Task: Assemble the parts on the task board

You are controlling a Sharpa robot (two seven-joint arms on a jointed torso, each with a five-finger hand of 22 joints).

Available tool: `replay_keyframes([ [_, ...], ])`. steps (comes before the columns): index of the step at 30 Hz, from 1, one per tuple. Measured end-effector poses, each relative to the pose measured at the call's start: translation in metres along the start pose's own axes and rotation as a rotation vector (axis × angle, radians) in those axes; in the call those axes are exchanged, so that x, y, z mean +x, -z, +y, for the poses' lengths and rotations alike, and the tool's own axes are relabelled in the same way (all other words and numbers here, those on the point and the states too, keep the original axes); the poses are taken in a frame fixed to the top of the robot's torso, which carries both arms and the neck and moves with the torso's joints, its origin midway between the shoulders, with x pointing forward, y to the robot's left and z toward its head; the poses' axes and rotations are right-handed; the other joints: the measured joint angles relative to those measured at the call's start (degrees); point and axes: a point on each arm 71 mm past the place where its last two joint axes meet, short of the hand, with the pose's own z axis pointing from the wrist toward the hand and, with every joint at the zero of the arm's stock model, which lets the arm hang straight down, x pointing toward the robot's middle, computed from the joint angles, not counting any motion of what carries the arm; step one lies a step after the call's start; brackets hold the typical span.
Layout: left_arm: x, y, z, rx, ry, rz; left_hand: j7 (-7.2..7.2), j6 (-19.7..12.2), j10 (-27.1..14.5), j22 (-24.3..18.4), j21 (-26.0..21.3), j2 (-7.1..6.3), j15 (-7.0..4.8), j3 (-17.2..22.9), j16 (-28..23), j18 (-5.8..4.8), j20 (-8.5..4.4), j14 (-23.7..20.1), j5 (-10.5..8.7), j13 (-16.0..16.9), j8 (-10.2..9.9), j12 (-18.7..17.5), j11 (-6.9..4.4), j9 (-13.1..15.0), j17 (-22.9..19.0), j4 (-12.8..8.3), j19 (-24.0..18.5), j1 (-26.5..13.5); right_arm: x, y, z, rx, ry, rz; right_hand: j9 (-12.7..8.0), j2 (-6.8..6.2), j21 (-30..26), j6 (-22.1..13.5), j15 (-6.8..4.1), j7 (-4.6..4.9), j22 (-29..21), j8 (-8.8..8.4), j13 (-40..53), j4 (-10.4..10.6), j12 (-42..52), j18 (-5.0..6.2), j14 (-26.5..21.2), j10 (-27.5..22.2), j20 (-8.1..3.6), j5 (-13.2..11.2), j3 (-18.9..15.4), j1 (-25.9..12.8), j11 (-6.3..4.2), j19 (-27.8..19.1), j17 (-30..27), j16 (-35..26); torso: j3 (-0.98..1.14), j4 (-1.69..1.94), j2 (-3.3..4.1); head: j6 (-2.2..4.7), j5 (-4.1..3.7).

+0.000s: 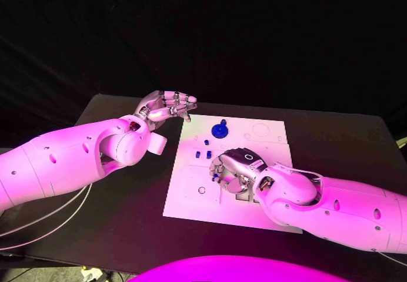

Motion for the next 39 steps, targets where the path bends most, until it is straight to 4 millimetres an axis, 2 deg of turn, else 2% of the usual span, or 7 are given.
replay_keyframes([
  [20,-0.0006,0.0005,0.0001,-0.004,0.000,0.000,0.00,0.0,-0.2,-0.1,0.0,0.00,0.00,0.0,0.0,0.00,0.00,0.0,0.00,0.0,0.3,0.0,0.22,0.0,0.0,0.0,0.0,0.0,0.0023,-0.0039,0.0059,0.003,0.025,0.039,0.4,0.14,-0.6,0.0,0.00,0.28,0.0,0.12,-0.1,-0.3,-0.9,0.00,0.0,0.2,0.00,0.0,-0.5,-0.2,-0.01,0.0,0.0,0.0,0.00,-0.06,0.01,-0.25,-0.02],
  [24,-0.0007,0.0006,0.0001,-0.005,0.000,0.000,0.00,0.0,-0.2,-0.1,0.0,0.00,0.00,0.0,0.0,0.00,0.00,0.0,0.00,0.0,0.3,0.0,0.22,0.0,0.0,0.0,0.0,0.0,0.0026,-0.0041,0.0058,0.003,0.028,0.047,0.6,-0.94,-0.7,-0.4,0.00,0.45,0.0,0.08,-0.1,0.2,-1.4,0.00,0.0,0.4,0.00,0.0,-1.4,-2.0,-0.22,0.0,-0.1,0.0,-0.01,-0.04,-0.01,-0.30,-0.03],
  [27,-0.0009,0.0007,0.0001,-0.005,0.000,-0.001,0.00,0.0,-0.2,-0.1,0.0,0.00,0.00,0.0,0.0,0.00,0.00,0.0,0.00,0.0,0.3,0.0,0.22,0.0,0.0,0.0,0.0,0.0,0.0025,-0.0040,0.0056,0.003,0.029,0.049,0.6,-1.25,-1.1,-1.0,0.00,0.58,0.0,-0.61,-0.2,0.4,-2.0,0.00,0.0,0.5,0.00,0.0,-2.0,-3.5,-0.27,0.0,-0.2,0.0,-0.01,-0.03,-0.02,-0.31,-0.03],
  [30,-0.0011,0.0008,0.0002,-0.006,-0.001,-0.001,0.00,0.0,-0.2,-0.1,0.0,0.00,0.00,0.0,0.0,0.00,0.00,0.0,0.00,0.0,0.3,0.0,0.22,0.0,0.0,0.0,0.0,0.0,0.0025,-0.0038,0.0054,0.002,0.029,0.049,0.3,-1.88,-1.4,-1.7,0.00,0.88,0.0,-1.34,-0.2,0.8,-2.6,0.00,0.0,-0.3,0.00,0.0,-2.4,-4.6,0.21,0.0,-0.2,0.0,-0.02,-0.03,-0.03,-0.32,-0.07],
  [34,-0.0015,0.0010,0.0003,-0.006,-0.001,-0.002,0.00,0.0,-0.2,-0.1,0.0,0.00,0.00,0.0,0.0,0.00,0.00,0.0,0.00,0.0,0.3,0.0,0.22,0.0,0.0,0.0,0.0,0.0,0.0026,-0.0031,0.0036,0.006,0.029,0.049,-0.6,-3.60,-3.1,-5.1,0.57,1.21,0.0,-3.77,-0.4,1.4,-3.0,0.00,0.1,-2.4,0.22,0.0,-3.0,-5.4,0.47,0.2,-0.6,-0.3,-0.02,-0.03,-0.03,-0.25,-0.12],
  [36,-0.0015,0.0010,0.0003,-0.007,-0.001,-0.002,0.00,0.0,-0.2,-0.1,0.0,0.00,0.00,0.0,0.0,0.00,0.00,0.0,0.00,0.0,0.3,0.0,0.22,0.0,0.0,0.0,0.0,0.0,0.0026,-0.0029,0.0034,0.007,0.028,0.047,-1.2,-3.97,-3.9,-7.1,0.61,1.29,0.0,-5.21,-0.4,1.6,-3.0,0.00,0.2,-3.3,0.22,0.0,-3.8,-5.8,0.63,0.2,-1.0,-0.5,-0.01,-0.03,-0.03,-0.23,-0.13],
  [39,-0.0017,0.0011,0.0002,-0.007,-0.001,-0.002,0.00,0.0,-0.2,-0.1,0.0,0.00,0.00,0.0,0.0,0.00,0.00,0.0,0.00,0.0,0.3,0.0,0.22,0.0,0.0,0.0,0.0,0.0,0.0026,-0.0025,0.0035,0.007,0.027,0.045,-1.5,-4.28,-4.5,-8.5,0.61,1.50,0.0,-6.14,-0.8,1.8,-3.0,0.01,0.2,-4.1,0.24,0.0,-4.5,-5.7,0.80,0.2,-1.4,-0.8,0.00,-0.03,-0.03,-0.17,-0.15],
])
